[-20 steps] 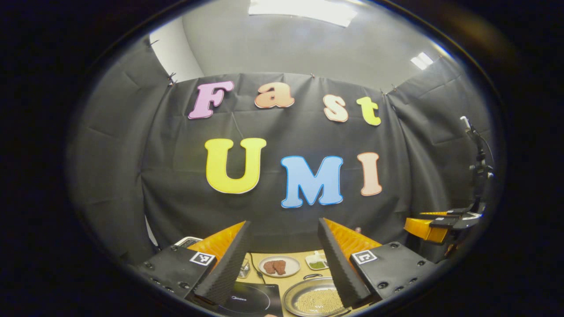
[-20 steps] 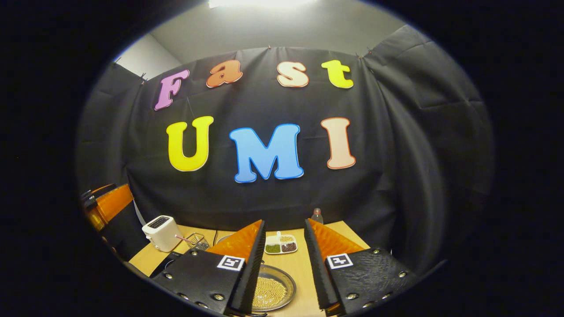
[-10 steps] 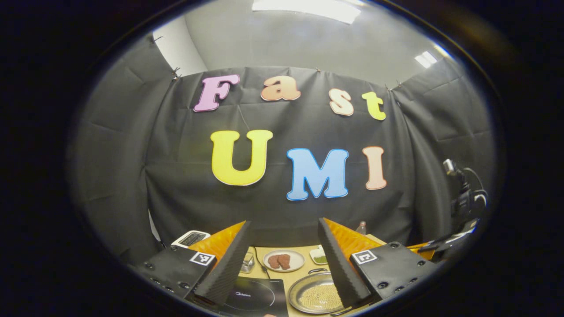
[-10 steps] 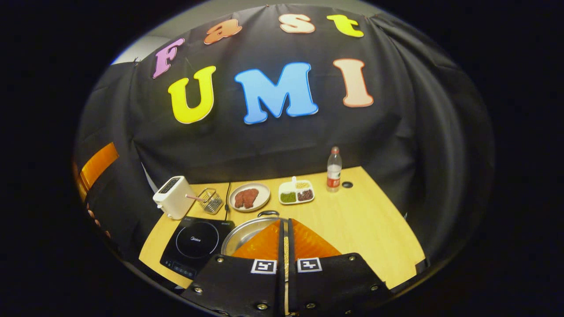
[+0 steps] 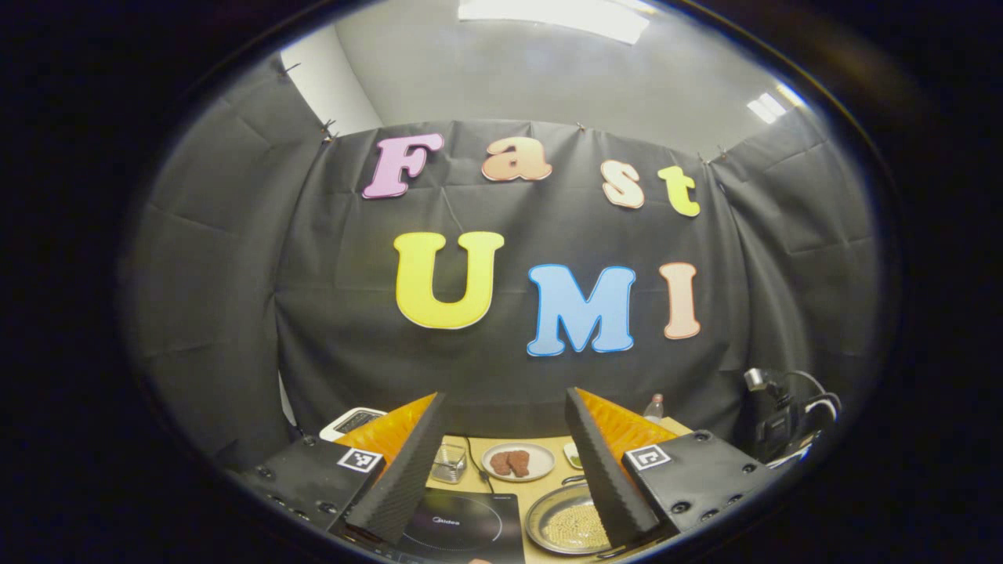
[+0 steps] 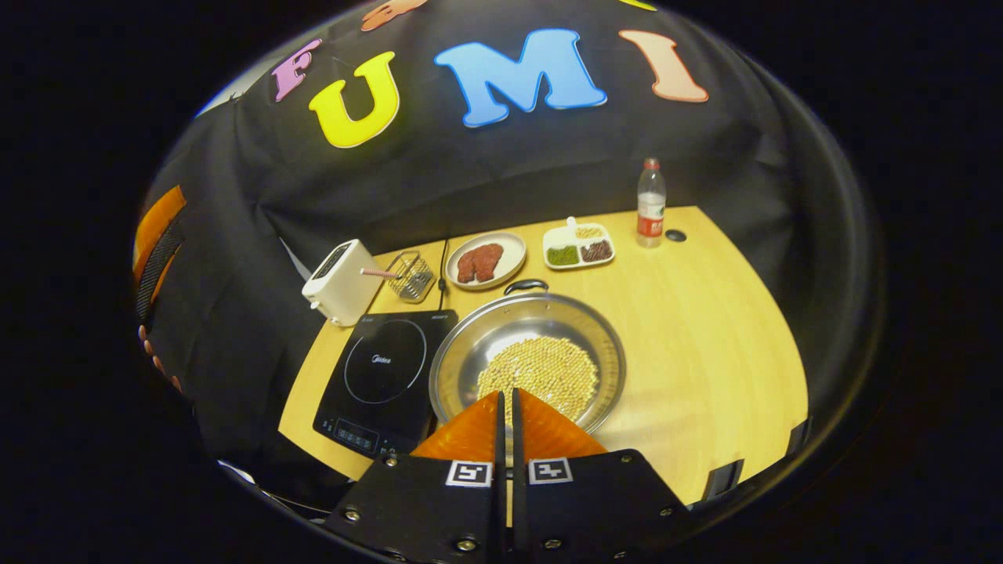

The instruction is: First push the handle of the pot to place it horizontally, then grasp the pot with both hands and set it on the induction cooktop.

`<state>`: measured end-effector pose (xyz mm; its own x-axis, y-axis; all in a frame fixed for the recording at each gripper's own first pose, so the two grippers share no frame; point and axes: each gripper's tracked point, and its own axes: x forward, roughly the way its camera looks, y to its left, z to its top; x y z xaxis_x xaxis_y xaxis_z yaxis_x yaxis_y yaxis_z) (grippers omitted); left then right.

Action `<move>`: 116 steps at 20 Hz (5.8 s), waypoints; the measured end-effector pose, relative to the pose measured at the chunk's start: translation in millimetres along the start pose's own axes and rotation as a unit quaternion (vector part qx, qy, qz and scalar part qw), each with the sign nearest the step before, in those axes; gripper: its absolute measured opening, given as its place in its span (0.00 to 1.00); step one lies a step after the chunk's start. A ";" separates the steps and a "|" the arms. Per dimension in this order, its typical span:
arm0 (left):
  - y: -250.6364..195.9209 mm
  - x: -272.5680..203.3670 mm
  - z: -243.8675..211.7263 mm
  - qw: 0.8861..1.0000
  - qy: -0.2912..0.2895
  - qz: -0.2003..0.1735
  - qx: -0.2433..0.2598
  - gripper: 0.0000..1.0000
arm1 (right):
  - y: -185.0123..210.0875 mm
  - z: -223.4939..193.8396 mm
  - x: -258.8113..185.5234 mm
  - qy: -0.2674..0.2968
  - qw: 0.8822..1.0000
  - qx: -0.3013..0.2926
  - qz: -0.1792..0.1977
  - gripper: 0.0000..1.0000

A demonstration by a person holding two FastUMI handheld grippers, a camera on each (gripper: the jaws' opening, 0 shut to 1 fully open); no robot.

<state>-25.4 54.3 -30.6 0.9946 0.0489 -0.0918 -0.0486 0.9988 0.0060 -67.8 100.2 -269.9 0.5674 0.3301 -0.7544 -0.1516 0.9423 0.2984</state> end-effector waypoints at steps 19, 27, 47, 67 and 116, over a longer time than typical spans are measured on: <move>50.4 -28.8 -17.0 0.998 0.024 0.052 0.001 0.97 | 37.0 -118.9 69.3 0.191 0.980 -0.009 0.052 0.03; 59.8 -33.9 -21.7 0.997 0.033 0.067 0.006 0.95 | 32.4 -131.9 89.6 0.207 0.977 0.021 0.042 0.03; 27.2 -12.5 -25.4 0.999 0.040 0.030 0.002 0.99 | 2.1 -130.8 86.6 0.197 0.975 0.090 0.040 0.01; -9.2 -4.4 -29.2 0.999 0.043 0.007 0.005 0.98 | -51.3 -121.9 73.2 0.189 0.978 0.091 0.003 0.01; -78.0 17.2 -42.6 0.996 0.068 -0.043 0.035 0.95 | -209.8 -77.3 68.8 0.176 0.972 0.060 -0.146 0.01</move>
<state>-8.4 -22.7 -75.1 0.9728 -0.0333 -0.2293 0.0484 0.9970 0.0604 -59.6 -70.5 -429.6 0.2560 0.0673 -0.9643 0.0815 0.9925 0.0909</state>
